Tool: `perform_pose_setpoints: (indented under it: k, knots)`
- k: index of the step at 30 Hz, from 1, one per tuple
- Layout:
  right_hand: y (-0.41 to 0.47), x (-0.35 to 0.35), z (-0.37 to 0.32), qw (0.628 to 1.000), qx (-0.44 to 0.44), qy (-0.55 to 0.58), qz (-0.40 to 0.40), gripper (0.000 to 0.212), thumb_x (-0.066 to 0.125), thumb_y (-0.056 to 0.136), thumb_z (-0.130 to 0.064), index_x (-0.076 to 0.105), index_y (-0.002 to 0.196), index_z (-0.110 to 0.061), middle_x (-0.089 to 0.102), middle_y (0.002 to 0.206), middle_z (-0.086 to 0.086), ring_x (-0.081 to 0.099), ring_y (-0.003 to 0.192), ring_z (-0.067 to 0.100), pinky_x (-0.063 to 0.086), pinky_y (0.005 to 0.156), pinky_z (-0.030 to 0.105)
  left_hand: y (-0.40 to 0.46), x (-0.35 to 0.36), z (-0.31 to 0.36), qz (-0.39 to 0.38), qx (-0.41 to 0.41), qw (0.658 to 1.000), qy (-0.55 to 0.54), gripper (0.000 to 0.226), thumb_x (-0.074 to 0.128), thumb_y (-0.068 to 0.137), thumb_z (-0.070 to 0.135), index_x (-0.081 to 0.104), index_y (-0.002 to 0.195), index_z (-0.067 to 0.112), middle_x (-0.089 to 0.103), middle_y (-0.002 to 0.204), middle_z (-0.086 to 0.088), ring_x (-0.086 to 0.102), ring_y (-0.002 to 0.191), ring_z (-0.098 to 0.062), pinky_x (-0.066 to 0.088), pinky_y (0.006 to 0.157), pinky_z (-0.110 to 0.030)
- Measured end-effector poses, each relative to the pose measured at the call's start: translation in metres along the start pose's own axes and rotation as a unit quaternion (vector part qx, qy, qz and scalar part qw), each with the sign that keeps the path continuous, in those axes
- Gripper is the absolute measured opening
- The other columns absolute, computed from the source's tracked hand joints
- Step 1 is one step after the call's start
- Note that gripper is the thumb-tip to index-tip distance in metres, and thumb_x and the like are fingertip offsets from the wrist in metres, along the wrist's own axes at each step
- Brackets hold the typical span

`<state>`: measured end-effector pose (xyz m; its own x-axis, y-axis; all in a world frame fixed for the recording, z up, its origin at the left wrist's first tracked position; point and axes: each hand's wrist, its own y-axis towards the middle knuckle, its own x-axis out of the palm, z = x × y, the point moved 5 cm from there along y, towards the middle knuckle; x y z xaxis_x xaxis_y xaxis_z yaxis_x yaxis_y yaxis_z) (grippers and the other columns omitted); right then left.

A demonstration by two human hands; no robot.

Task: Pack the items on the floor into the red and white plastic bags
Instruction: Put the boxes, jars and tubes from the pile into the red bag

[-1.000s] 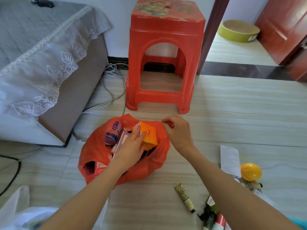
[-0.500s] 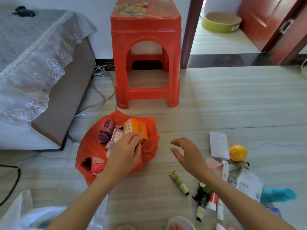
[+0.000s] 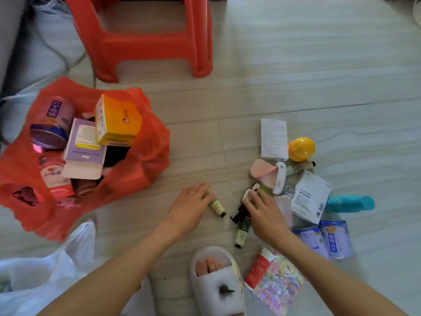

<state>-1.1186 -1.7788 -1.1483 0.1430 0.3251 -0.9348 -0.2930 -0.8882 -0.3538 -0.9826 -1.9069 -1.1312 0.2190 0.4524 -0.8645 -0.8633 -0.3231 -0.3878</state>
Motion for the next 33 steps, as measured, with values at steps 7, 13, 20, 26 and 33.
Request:
perform_pose_setpoints:
  k: [7,13,20,26,33]
  knots:
    - [0.031,0.006,0.017,0.985,-0.115,-0.121,-0.042,0.07,0.089,0.032,-0.028,0.071,0.099,-0.014,0.069,0.108,0.013,0.065,0.102,0.032,0.052,0.082,0.05,0.038,0.023,-0.018,0.064,0.068,0.988,0.126,0.027,0.042,0.067,0.018,0.066,0.079,0.023,0.064,0.077,-0.002,0.064,0.074,-0.024,0.048,0.069,-0.03]
    - [0.043,-0.004,0.011,0.987,-0.078,-0.122,0.073,0.03,0.062,0.07,-0.025,0.062,0.096,-0.012,0.067,0.093,0.011,0.065,0.081,0.03,0.051,0.07,0.041,0.013,0.028,-0.046,0.022,-0.144,0.988,-0.057,0.029,0.049,0.083,0.009,0.057,0.11,0.018,0.061,0.108,-0.005,0.059,0.1,-0.029,0.043,0.08,-0.035]
    - [0.035,-0.056,-0.028,0.985,0.027,0.124,0.119,0.025,0.077,0.065,-0.015,0.061,0.082,-0.005,0.063,0.064,0.01,0.061,0.056,0.029,0.046,0.046,0.032,-0.05,-0.009,-0.055,0.102,-0.22,0.953,-0.183,0.022,0.055,0.088,0.018,0.058,0.109,0.016,0.061,0.111,-0.004,0.056,0.105,-0.027,0.044,0.084,-0.035]
    - [0.025,-0.136,-0.103,0.932,0.056,0.328,0.141,0.022,0.058,0.084,-0.034,0.057,0.097,-0.016,0.059,0.081,0.003,0.055,0.078,0.021,0.044,0.067,0.034,-0.122,-0.088,-0.056,0.25,-0.161,0.945,-0.134,0.023,0.054,0.077,0.025,0.065,0.09,0.011,0.066,0.085,-0.007,0.058,0.084,-0.028,0.034,0.071,-0.03]
    - [0.031,-0.233,-0.19,0.876,-0.076,0.419,0.228,0.017,0.069,0.079,-0.025,0.061,0.085,-0.011,0.063,0.074,0.004,0.054,0.067,0.019,0.038,0.06,0.029,-0.197,-0.173,-0.091,0.441,-0.189,0.868,0.13,0.013,0.057,0.078,0.027,0.064,0.079,0.016,0.064,0.072,0.003,0.045,0.085,-0.021,0.03,0.068,-0.033]
